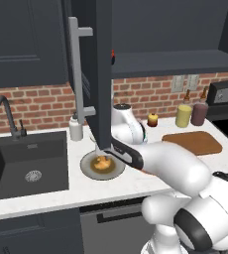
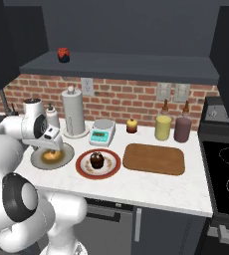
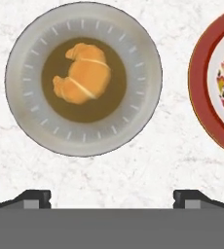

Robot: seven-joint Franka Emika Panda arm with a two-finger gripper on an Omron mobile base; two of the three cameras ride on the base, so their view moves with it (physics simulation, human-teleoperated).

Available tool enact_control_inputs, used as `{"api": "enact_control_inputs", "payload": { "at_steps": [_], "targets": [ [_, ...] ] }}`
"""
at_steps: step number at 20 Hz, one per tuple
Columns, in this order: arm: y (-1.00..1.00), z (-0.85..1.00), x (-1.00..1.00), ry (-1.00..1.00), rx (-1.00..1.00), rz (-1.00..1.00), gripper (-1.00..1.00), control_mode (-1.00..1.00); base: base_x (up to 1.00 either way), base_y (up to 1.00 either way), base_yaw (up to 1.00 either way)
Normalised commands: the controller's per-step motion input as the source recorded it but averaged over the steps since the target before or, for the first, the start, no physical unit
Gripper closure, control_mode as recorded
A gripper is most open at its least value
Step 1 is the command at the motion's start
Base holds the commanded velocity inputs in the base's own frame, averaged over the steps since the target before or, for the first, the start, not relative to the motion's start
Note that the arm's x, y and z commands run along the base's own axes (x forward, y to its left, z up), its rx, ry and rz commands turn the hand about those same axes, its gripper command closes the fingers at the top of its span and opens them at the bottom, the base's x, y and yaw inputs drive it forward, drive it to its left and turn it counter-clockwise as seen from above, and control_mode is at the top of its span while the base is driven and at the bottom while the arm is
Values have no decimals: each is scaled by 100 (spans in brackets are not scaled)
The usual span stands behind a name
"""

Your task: From the different types of pastries on the counter, select a croissant and place it on the cutting board. Then retrieve a jar of jam from the cabinet and place it alongside the croissant on the cutting board.

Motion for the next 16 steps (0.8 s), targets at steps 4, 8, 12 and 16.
{"api": "enact_control_inputs", "payload": {
  "at_steps": [4,8,12,16],
  "targets": [
    [0,-31,3,0,3,-5,-100,-100,0,0,0],
    [0,-7,15,0,1,-3,-100,-100,0,0,0],
    [1,0,27,2,0,-2,-100,-100,0,0,0],
    [5,0,29,6,0,-1,-100,-100,0,0,0]
  ]
}}
